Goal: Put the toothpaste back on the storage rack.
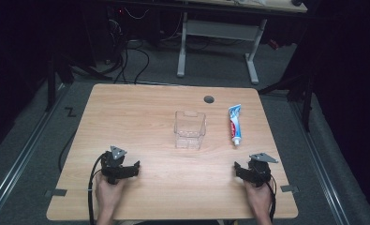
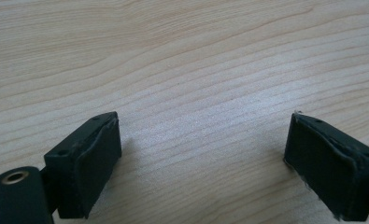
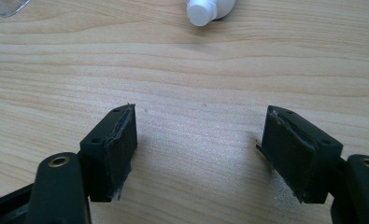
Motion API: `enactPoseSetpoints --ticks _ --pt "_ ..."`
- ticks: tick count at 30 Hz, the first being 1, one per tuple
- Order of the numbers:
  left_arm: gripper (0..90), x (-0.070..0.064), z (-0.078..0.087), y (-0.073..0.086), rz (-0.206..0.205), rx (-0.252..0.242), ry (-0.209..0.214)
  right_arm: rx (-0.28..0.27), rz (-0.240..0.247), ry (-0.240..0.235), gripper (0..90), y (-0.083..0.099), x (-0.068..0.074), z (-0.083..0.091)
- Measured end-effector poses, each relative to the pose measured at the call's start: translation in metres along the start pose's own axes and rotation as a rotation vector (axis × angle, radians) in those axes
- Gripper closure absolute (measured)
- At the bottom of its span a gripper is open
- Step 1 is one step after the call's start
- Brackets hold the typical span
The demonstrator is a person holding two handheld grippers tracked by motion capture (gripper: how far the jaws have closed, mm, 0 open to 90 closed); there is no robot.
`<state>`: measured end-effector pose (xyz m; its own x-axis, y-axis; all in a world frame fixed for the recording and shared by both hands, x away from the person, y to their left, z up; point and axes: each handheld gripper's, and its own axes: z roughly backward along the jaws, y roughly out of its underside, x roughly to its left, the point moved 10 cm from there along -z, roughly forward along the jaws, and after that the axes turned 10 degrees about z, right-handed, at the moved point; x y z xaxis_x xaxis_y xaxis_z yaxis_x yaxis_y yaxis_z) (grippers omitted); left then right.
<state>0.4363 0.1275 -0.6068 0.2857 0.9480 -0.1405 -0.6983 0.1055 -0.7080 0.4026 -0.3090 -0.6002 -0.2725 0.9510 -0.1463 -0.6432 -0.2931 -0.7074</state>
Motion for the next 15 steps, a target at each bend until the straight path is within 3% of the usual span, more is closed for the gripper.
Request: enactPoseSetpoints --ticks 15 --pt "11.2 0.0000 0.0000 -0.0001 0.002 0.000 -0.002 -0.001 -0.001 -0.003 26.7 -0.0001 0.0004 0.0001"
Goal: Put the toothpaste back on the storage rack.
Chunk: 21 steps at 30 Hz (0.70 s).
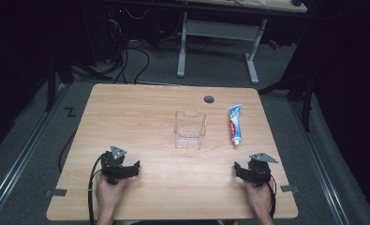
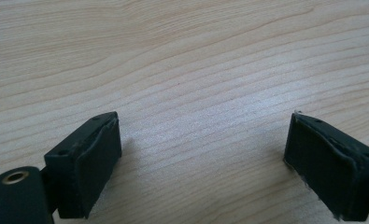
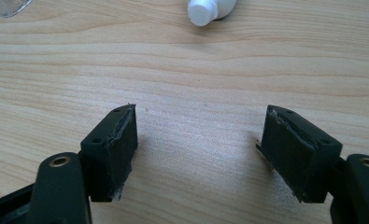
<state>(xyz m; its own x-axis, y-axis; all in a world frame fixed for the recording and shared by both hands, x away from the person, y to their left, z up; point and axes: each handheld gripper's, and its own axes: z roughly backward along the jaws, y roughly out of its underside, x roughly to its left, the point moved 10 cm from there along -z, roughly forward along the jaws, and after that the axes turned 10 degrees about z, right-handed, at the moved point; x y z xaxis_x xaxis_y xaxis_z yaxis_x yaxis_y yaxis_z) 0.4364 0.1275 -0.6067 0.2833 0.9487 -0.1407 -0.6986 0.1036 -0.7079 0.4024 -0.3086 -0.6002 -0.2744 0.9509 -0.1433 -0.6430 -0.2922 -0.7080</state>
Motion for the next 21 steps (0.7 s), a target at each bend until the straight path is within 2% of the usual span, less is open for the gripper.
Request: enactPoseSetpoints --ticks 12,14,16,21 --pt "11.5 -0.0002 0.0001 0.0000 0.002 -0.001 -0.002 0.002 0.015 -0.023 23.9 0.0006 0.0018 0.0002" --pt "11.5 -0.0001 0.0001 0.0000 0.002 -0.001 -0.002 0.003 0.011 -0.021 25.0 0.0006 0.0021 0.0006" --pt "11.5 -0.0002 0.0001 0.0000 0.002 -0.001 -0.002 -0.011 0.023 -0.026 30.2 -0.0007 0.0033 0.0007" --pt "11.5 -0.0002 0.0001 0.0000 0.003 -0.001 -0.003 -0.011 0.036 -0.041 33.3 -0.0017 0.0062 0.0023"
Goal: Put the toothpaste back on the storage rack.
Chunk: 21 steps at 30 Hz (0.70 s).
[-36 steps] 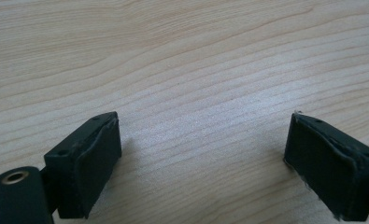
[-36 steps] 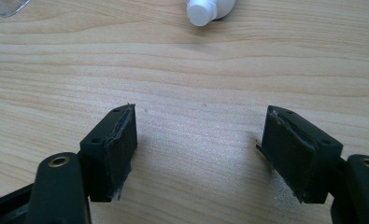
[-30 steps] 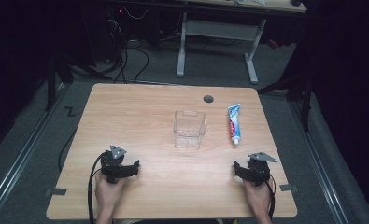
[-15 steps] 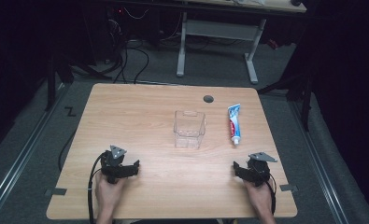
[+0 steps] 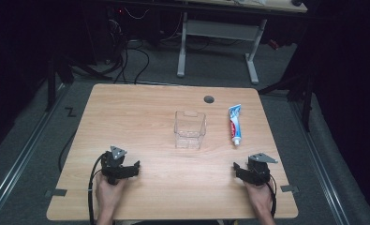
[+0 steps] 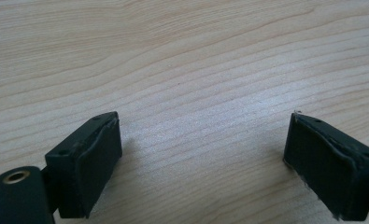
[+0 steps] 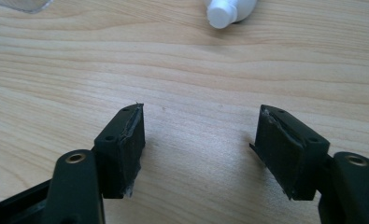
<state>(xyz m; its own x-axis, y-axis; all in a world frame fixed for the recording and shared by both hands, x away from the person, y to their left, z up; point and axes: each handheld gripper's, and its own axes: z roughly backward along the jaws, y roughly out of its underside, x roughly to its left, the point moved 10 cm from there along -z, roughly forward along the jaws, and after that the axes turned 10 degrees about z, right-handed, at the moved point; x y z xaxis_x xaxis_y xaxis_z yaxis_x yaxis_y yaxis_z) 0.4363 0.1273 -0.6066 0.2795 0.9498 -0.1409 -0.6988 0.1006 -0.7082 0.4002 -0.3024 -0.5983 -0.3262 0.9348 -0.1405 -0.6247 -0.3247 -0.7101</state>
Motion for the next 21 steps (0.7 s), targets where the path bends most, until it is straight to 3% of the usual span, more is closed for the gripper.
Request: enactPoseSetpoints --ticks 4,21 --pt "11.4 0.000 0.000 0.000 0.002 0.000 -0.002 -0.020 -0.015 -0.026 35.8 -0.003 0.002 0.003" --pt "11.8 -0.002 0.000 0.000 -0.003 0.001 0.003 -0.058 -0.043 -0.025 41.3 -0.038 -0.018 0.013"
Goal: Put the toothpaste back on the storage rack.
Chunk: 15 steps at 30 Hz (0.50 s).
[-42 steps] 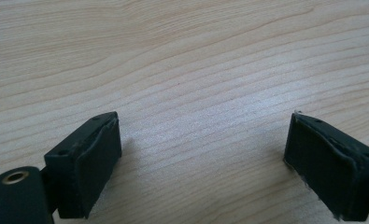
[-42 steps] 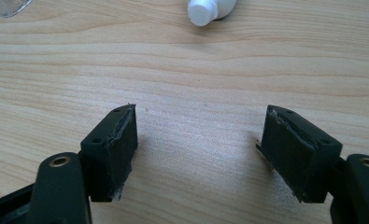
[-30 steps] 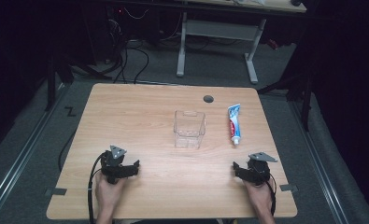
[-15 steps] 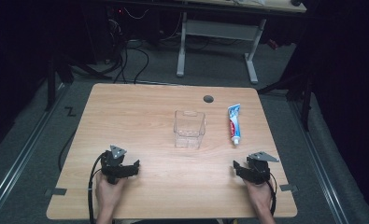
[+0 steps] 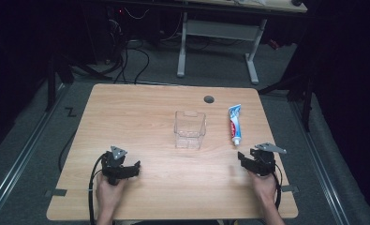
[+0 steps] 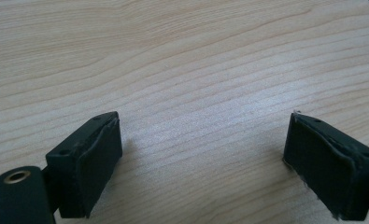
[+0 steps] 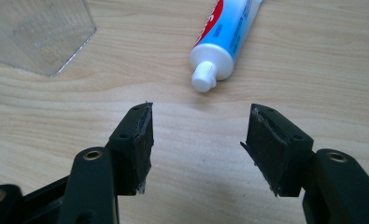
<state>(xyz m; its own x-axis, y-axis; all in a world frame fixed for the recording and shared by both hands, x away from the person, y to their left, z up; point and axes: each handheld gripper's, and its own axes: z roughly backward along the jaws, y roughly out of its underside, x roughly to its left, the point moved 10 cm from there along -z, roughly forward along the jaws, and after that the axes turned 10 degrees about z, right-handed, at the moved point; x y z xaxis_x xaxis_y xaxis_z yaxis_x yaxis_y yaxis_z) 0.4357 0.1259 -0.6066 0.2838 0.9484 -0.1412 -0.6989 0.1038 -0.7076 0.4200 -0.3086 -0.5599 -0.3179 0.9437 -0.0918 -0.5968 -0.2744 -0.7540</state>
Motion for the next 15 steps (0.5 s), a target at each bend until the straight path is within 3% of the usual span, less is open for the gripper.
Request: enactPoseSetpoints --ticks 15 --pt "14.0 -0.001 0.001 0.000 -0.001 -0.005 0.000 0.000 0.003 0.013 48.4 -0.027 -0.014 -0.002"
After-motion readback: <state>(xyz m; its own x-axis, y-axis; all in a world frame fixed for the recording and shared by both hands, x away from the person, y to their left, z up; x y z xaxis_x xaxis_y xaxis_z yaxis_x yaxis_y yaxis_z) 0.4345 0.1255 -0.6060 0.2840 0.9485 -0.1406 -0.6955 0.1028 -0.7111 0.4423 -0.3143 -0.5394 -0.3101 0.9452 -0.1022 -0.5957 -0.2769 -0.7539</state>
